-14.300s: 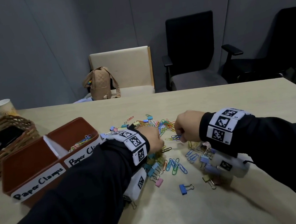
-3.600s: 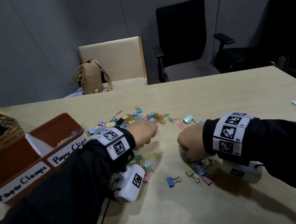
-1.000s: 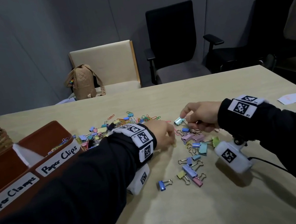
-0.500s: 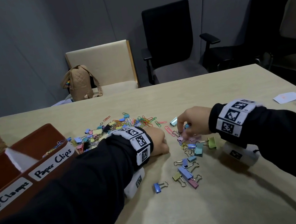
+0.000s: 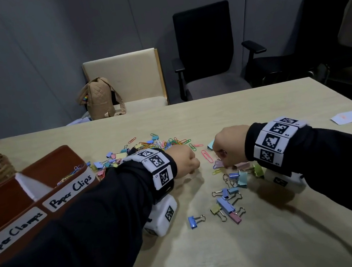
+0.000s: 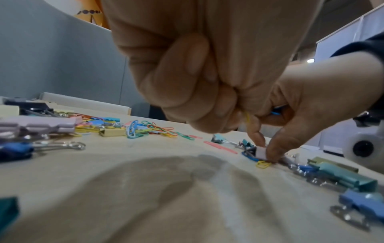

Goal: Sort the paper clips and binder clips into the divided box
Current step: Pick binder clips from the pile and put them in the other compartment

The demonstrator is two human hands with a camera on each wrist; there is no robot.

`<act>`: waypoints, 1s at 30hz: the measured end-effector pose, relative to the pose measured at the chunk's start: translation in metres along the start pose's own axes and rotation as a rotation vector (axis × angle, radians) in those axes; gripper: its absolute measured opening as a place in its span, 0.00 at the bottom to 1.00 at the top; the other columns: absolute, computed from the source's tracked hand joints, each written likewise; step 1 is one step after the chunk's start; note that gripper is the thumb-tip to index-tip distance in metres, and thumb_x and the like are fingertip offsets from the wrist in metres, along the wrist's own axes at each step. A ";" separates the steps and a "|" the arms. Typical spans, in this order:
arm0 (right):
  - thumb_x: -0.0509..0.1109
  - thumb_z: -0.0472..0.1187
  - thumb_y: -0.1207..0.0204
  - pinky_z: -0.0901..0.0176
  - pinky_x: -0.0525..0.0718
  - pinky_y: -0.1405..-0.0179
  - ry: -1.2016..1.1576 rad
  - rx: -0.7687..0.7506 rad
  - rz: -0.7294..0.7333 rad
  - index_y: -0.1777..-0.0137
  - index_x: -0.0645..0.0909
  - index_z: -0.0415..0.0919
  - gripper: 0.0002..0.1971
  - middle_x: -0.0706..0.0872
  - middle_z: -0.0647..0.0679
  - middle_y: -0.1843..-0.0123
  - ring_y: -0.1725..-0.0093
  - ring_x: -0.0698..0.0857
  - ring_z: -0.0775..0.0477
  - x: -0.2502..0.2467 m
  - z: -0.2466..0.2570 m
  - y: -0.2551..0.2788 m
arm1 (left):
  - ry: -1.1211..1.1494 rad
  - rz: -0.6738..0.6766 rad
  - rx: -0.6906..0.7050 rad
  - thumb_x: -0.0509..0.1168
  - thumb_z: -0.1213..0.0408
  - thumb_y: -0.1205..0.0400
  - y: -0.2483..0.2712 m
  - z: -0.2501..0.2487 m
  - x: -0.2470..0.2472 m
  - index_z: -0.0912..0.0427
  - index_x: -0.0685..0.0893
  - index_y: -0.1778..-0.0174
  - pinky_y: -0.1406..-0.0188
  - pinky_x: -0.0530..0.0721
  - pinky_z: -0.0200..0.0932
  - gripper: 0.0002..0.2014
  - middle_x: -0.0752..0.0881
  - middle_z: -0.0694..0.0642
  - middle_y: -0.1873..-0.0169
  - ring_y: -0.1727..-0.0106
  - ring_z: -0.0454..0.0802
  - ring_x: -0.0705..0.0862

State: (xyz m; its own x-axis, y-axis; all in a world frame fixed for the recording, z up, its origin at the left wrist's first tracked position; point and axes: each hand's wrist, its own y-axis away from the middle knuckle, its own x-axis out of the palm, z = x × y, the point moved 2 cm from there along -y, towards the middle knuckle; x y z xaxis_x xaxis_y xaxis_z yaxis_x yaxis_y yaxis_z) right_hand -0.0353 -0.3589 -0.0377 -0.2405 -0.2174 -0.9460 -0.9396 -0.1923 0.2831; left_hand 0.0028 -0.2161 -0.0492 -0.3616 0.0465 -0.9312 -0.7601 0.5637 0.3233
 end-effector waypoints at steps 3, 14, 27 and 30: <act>0.68 0.40 0.25 0.63 0.71 0.72 -0.023 0.038 -0.011 0.60 0.80 0.46 0.03 0.84 0.50 0.58 0.60 0.78 0.48 -0.003 -0.008 0.003 | -0.023 -0.006 0.002 0.55 0.63 0.16 -0.001 -0.005 0.000 0.62 0.74 0.66 0.63 0.70 0.43 0.13 0.75 0.60 0.65 0.62 0.55 0.72; 0.78 0.50 0.31 0.60 0.74 0.63 -0.087 0.028 0.039 0.50 0.82 0.46 0.14 0.84 0.51 0.58 0.56 0.81 0.47 0.002 0.000 0.001 | -0.068 0.040 -0.015 0.57 0.68 0.15 -0.010 -0.021 0.004 0.66 0.84 0.47 0.56 0.72 0.41 0.11 0.80 0.59 0.55 0.56 0.54 0.73; 0.79 0.49 0.32 0.63 0.75 0.68 -0.113 0.160 0.064 0.50 0.86 0.42 0.15 0.88 0.48 0.54 0.58 0.82 0.48 -0.003 -0.018 0.006 | -0.038 -0.053 0.079 0.67 0.47 0.21 -0.011 -0.037 0.002 0.61 0.82 0.48 0.56 0.76 0.43 0.19 0.86 0.59 0.49 0.48 0.56 0.82; 0.78 0.47 0.30 0.63 0.74 0.70 -0.152 0.183 0.036 0.50 0.87 0.42 0.12 0.88 0.48 0.54 0.59 0.81 0.48 -0.005 -0.021 0.003 | -0.069 -0.070 0.100 0.73 0.47 0.26 -0.012 -0.037 0.002 0.57 0.84 0.46 0.47 0.83 0.46 0.20 0.86 0.56 0.47 0.45 0.56 0.83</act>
State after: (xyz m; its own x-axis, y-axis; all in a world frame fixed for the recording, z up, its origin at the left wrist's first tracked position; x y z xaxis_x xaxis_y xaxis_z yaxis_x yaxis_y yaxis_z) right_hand -0.0321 -0.3784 -0.0285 -0.2951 -0.0722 -0.9527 -0.9550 -0.0075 0.2964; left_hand -0.0093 -0.2533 -0.0485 -0.2688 0.0584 -0.9614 -0.7234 0.6468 0.2415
